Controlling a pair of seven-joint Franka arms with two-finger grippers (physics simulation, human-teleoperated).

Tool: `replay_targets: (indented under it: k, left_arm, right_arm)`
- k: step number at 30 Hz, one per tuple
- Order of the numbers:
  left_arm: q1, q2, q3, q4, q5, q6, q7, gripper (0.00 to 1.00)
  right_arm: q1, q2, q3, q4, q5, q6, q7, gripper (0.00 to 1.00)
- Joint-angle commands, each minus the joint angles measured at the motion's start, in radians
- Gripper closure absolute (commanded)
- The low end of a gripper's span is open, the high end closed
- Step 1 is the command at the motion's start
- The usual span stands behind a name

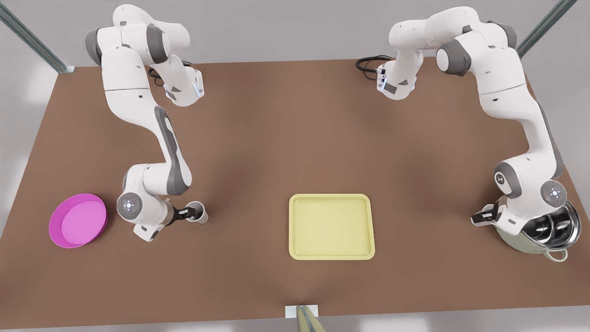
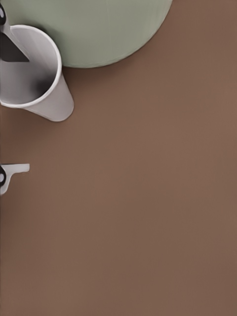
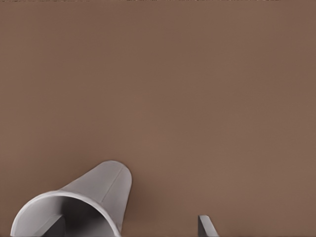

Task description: Use both arms to respectively pick up the white IKEA cups from the middle-left and middle-right positions, then place the white IKEA cups onto the middle-middle tray, ensuring that the cups remain upright and do not tip over

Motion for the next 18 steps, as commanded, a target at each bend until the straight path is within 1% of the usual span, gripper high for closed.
replay_targets:
  k: [1, 9, 10, 11, 12, 13, 14, 15, 16, 17, 18]
  left_arm:
    - [0.007, 0.012, 0.000, -0.002, 0.000, 0.040, 0.000, 0.00]
    - [0.021, 0.025, 0.002, -0.062, 0.000, 0.003, 0.000, 0.00]
    - [0.021, 0.026, 0.002, -0.062, 0.000, 0.004, -0.003, 0.06]
    - [0.019, 0.026, 0.000, -0.062, 0.000, 0.004, -0.046, 0.40]
    - [0.016, 0.028, 0.000, -0.060, 0.001, 0.004, -0.082, 0.51]
    - [0.015, 0.028, -0.001, -0.060, 0.001, 0.008, -0.104, 0.58]
    - [0.015, 0.029, -0.001, -0.059, 0.001, 0.015, -0.106, 0.63]
    - [0.015, 0.031, -0.001, -0.059, 0.001, 0.015, -0.106, 0.64]
    - [0.015, 0.035, -0.001, -0.059, 0.000, 0.017, -0.106, 0.69]
    - [0.015, 0.035, -0.001, -0.059, 0.000, 0.017, -0.107, 0.73]
    - [0.015, 0.035, -0.001, -0.057, 0.000, 0.017, -0.107, 0.74]
  right_arm:
    - [0.000, 0.001, 0.002, -0.012, 0.014, 0.049, 0.006, 0.00]
    - [0.001, 0.015, 0.002, -0.047, 0.019, 0.055, -0.004, 0.00]
    - [0.001, 0.015, 0.002, -0.051, 0.019, 0.055, -0.006, 0.00]
    - [0.000, 0.015, 0.005, -0.053, 0.019, 0.054, -0.007, 0.00]
    - [0.000, 0.015, 0.009, -0.053, 0.019, 0.054, -0.007, 0.01]
    - [0.000, 0.015, 0.009, -0.053, 0.017, 0.054, -0.009, 0.16]
    - [0.001, 0.020, 0.009, -0.051, 0.016, 0.054, -0.009, 0.31]
    - [0.001, 0.024, 0.009, -0.047, 0.014, 0.054, -0.010, 0.34]
    - [0.003, 0.034, 0.010, -0.039, 0.013, 0.054, -0.011, 0.35]
    - [0.010, 0.038, 0.010, -0.038, 0.013, 0.054, -0.010, 0.39]
    - [0.027, 0.043, 0.010, -0.033, 0.011, 0.054, -0.009, 0.47]
